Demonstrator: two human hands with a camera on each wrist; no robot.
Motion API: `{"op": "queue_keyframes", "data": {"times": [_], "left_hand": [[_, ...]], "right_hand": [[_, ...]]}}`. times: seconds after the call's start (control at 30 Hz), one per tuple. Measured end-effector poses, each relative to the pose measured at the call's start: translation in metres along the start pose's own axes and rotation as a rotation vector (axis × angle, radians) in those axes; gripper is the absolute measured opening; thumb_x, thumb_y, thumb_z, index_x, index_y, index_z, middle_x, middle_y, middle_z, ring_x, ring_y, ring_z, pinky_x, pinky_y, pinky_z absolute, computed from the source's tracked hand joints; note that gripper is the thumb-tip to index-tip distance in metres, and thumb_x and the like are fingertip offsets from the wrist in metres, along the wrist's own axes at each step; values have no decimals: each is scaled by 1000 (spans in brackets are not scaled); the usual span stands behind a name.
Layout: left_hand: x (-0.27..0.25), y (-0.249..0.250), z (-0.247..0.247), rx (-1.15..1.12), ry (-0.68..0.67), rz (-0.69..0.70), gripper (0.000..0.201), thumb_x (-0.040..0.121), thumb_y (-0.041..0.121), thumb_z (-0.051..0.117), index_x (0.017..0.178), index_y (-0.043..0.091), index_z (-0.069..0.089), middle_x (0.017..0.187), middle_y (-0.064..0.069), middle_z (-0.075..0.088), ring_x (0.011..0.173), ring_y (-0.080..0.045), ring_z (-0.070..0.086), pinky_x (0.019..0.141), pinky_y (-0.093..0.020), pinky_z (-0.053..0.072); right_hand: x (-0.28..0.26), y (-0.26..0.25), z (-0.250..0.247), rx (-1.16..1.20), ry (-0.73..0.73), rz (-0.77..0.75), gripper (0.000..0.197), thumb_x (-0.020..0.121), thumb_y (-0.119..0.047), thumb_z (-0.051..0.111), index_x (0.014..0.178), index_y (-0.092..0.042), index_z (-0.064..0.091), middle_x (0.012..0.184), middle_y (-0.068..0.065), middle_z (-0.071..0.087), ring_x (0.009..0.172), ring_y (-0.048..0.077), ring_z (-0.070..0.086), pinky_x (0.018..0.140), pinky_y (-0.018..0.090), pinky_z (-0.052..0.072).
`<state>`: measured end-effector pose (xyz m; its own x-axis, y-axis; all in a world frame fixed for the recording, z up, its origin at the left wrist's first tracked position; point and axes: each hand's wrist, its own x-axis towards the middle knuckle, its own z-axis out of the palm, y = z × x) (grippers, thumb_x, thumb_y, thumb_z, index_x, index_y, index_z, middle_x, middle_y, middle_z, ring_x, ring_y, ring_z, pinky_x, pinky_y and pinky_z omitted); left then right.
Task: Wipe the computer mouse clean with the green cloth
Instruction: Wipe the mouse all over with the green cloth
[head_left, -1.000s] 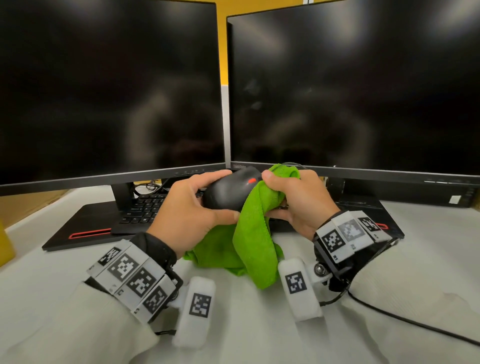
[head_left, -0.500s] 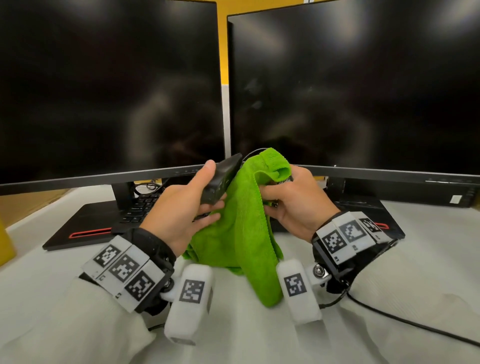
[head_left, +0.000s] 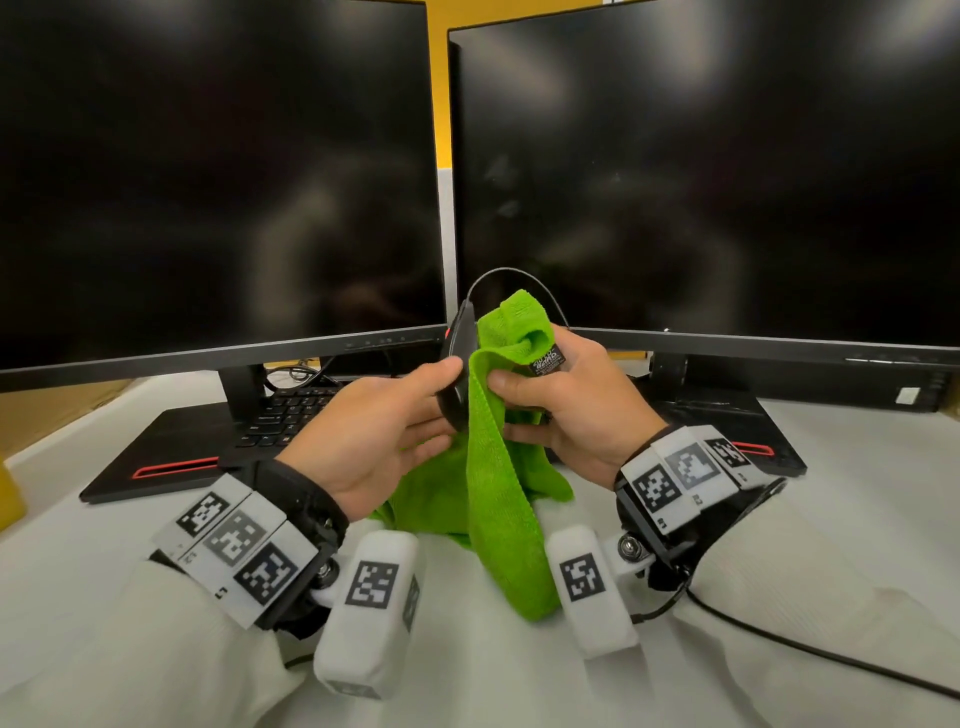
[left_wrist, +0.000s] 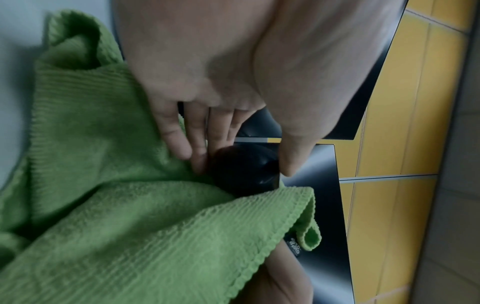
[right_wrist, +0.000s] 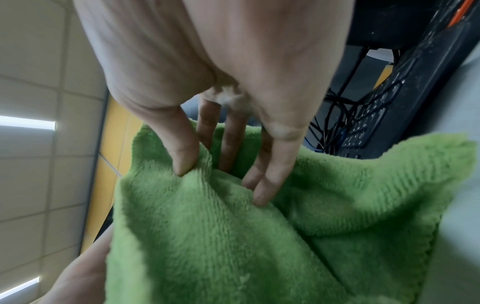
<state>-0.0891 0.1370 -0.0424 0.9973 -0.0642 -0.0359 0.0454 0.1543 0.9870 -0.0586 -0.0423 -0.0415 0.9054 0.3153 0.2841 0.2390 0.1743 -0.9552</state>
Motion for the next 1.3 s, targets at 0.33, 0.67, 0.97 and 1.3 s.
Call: {"op": "queue_keyframes", "data": {"times": [0.33, 0.67, 0.97, 1.3], "left_hand": [[0, 11, -8, -424, 11, -102, 62, 101, 43, 57, 132, -11, 57, 120, -27, 75, 108, -32, 77, 94, -31, 59], [5, -6, 4, -208, 50, 37, 37, 99, 38, 62, 104, 5, 77, 84, -11, 74, 78, -22, 70, 73, -30, 63], [5, -2, -5, -272, -21, -21, 58, 97, 46, 63, 129, -3, 67, 111, -20, 77, 91, -26, 78, 83, -34, 66], [8, -4, -5, -192, -9, -57, 67, 97, 52, 59, 135, -3, 64, 133, -29, 67, 125, -43, 65, 96, -44, 58]], "right_hand": [[3, -5, 1, 159, 112, 87, 13, 102, -14, 59, 106, -13, 71, 97, 11, 76, 82, 26, 73, 89, 58, 59], [-2, 3, 14, -31, 41, -48, 33, 85, -10, 82, 115, -5, 70, 110, 19, 77, 98, 30, 78, 80, 47, 66], [-1, 7, 7, -46, 74, -113, 29, 75, 7, 83, 101, -4, 74, 109, 28, 74, 100, 42, 75, 83, 59, 63], [-1, 6, 4, -136, 23, -155, 28, 75, 9, 84, 99, -3, 74, 94, 10, 78, 85, 21, 77, 69, 42, 67]]}}
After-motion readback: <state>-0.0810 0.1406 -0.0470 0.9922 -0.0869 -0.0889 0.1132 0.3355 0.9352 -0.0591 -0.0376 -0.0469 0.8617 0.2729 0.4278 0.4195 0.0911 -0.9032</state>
